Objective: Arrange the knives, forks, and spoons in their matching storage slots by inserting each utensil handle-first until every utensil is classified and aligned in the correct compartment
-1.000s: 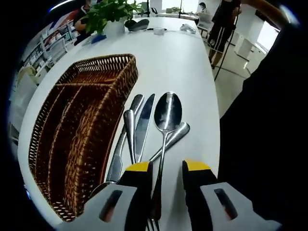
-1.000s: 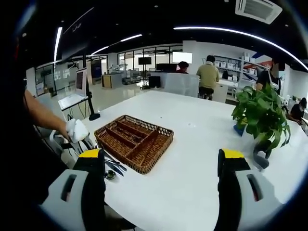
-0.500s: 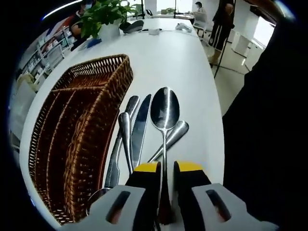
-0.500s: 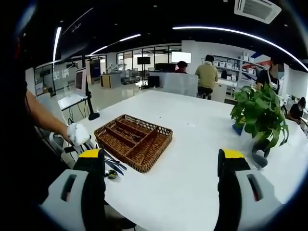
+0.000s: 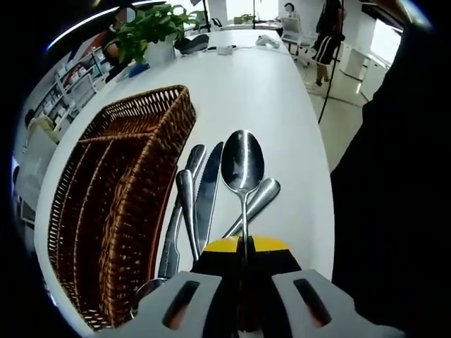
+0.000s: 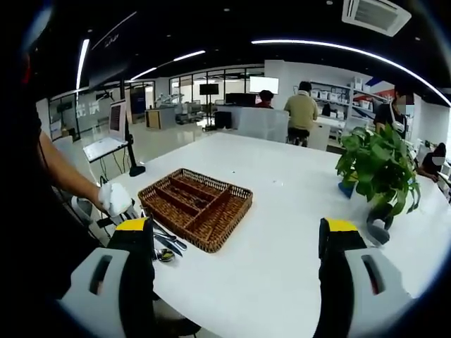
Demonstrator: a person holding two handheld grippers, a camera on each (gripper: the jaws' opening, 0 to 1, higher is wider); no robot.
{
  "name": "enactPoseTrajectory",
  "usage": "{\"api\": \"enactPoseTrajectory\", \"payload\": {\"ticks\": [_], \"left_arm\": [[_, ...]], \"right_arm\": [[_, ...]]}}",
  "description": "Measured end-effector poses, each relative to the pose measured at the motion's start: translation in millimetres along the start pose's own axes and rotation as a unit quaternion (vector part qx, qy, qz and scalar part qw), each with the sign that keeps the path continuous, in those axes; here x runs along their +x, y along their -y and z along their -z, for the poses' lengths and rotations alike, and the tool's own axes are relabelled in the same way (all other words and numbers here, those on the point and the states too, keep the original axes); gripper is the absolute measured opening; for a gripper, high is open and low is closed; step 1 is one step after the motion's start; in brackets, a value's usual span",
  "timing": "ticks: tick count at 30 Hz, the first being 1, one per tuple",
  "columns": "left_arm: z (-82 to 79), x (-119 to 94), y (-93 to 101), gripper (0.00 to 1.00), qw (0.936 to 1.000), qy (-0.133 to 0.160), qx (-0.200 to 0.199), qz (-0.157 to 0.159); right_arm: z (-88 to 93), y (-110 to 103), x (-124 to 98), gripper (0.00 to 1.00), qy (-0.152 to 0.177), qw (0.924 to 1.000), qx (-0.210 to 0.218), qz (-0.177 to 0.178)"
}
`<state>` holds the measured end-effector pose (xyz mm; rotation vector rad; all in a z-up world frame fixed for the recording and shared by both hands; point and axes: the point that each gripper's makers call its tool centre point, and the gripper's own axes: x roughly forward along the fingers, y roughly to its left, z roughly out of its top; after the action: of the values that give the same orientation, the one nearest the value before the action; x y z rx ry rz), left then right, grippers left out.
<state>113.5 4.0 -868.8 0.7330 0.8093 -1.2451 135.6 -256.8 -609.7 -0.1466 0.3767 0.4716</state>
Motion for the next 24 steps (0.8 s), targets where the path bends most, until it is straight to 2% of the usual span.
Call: {"api": "enactPoseTrajectory", "payload": {"ticks": [8,19,24], "left_arm": [[-5.3,-12,-3.2,0.01,0.9999,0.010,-0.003,0.000],[-9.4,-16,-0.8,0.00,0.9997,0.021,-0.007,0.005],[-14.8,-23,-4.7,0.00,0.9993,0.035,-0.008,-0.004]], "right_arm": [[-1.0,-7,0,1.00,0.002,1.0000,0.000,-0.003],[-1.8,-19,2,1.00,-0.005,0.9999,-0.006,-0.010],[-2.3,-17,0,1.00,-0.004,0.9999,-0.009,-0.008]]}}
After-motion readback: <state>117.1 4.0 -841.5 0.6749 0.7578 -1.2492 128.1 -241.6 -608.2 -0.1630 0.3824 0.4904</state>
